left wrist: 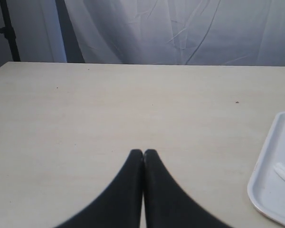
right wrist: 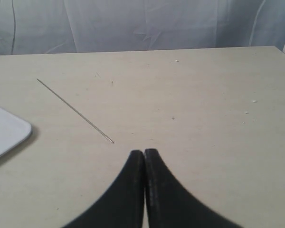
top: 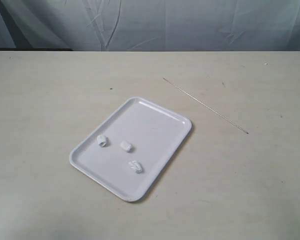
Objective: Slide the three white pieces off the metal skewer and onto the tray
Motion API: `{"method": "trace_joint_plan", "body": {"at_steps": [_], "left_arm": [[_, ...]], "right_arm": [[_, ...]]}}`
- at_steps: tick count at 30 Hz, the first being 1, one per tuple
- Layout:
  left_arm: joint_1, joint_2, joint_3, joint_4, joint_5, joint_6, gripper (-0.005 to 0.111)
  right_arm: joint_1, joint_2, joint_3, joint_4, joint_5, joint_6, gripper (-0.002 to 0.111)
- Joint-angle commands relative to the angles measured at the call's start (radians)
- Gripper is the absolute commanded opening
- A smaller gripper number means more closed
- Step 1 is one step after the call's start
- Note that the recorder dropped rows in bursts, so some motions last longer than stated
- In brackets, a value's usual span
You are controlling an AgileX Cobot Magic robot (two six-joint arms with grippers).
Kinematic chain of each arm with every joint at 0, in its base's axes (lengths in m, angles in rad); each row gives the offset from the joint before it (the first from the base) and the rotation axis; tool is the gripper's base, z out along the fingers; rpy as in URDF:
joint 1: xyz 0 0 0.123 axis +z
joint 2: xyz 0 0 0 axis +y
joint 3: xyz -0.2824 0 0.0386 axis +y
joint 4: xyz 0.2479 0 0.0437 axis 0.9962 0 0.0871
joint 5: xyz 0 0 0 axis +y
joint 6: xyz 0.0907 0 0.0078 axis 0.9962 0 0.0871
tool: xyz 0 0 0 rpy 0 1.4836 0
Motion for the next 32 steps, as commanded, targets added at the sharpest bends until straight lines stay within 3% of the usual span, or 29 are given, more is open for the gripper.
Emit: {"method": "trace_joint_plan", "body": {"at_steps": [1,32], "left_arm": [[0.000,-0.006,0.003,0.011,-0.015,-0.019,0.000],[0.000,-0.006,0.003,0.015,-0.017,-0.019,0.000]], "right_arm": [[-0.005,-0.007,0.005,0.001,-0.015,0.001,0.000],[-0.005,-0.007,0.005,0.022,-0.015,0.001,0.000]]}}
